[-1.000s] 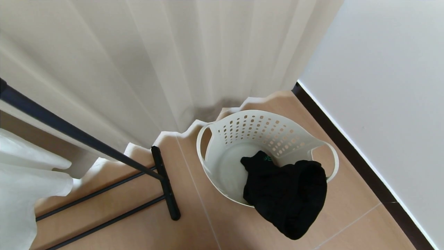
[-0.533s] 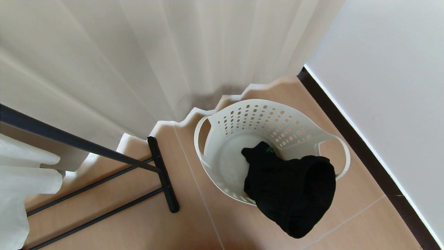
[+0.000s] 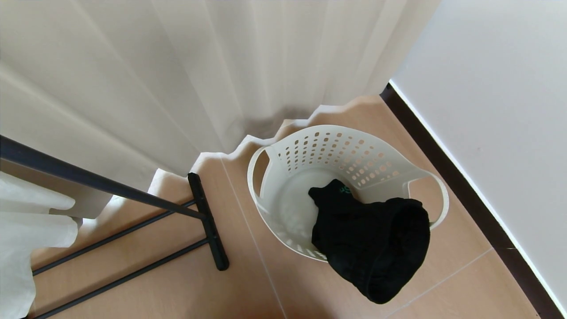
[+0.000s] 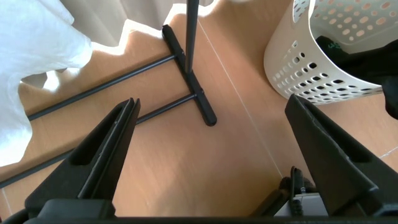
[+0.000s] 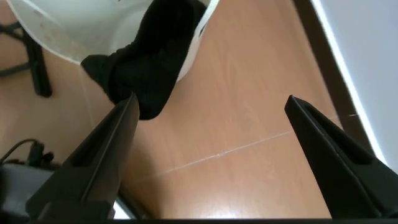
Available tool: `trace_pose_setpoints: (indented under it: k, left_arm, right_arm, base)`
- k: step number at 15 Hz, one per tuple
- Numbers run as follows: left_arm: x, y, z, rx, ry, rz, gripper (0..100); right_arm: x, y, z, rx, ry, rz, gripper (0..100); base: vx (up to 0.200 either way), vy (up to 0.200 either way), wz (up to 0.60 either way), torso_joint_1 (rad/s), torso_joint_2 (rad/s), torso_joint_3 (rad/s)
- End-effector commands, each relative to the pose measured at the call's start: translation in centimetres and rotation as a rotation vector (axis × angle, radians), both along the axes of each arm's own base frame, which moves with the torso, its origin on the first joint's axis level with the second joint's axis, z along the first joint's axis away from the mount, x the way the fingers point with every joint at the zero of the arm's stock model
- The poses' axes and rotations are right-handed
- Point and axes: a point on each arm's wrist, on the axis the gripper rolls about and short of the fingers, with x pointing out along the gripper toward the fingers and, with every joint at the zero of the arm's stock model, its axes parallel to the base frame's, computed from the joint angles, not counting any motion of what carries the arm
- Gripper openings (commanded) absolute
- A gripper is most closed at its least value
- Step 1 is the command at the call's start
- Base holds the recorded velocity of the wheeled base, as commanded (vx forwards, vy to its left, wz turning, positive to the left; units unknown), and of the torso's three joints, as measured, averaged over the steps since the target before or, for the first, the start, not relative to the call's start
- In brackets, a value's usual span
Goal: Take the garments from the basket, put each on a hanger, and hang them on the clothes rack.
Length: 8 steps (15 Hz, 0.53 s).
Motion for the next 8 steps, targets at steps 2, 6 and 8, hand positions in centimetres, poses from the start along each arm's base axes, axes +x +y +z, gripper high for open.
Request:
trace_pose_setpoints:
  k: [2, 6, 8]
  left_arm:
    - [0.0, 0.0, 0.0, 0.0, 0.001, 0.0, 100]
    - [0.0, 0.0, 0.0, 0.0, 0.003, 0.0, 100]
    - [0.0, 0.0, 0.0, 0.0, 0.003, 0.0, 100]
  right_arm:
    - [9.8, 2.5, 4.7, -0.274, 0.33, 0.309, 100]
    - [16.8, 4.2, 5.1, -0.723, 0.395, 0.476, 100]
    - [18.9, 4.7, 5.7, -0.9, 0.375, 0.495, 100]
  base:
    - [0.0, 0.0, 0.0, 0.0, 0.0, 0.0]
    - [0.0, 0.0, 0.0, 0.0, 0.0, 0.0]
    - [0.0, 0.0, 0.0, 0.0, 0.0, 0.0]
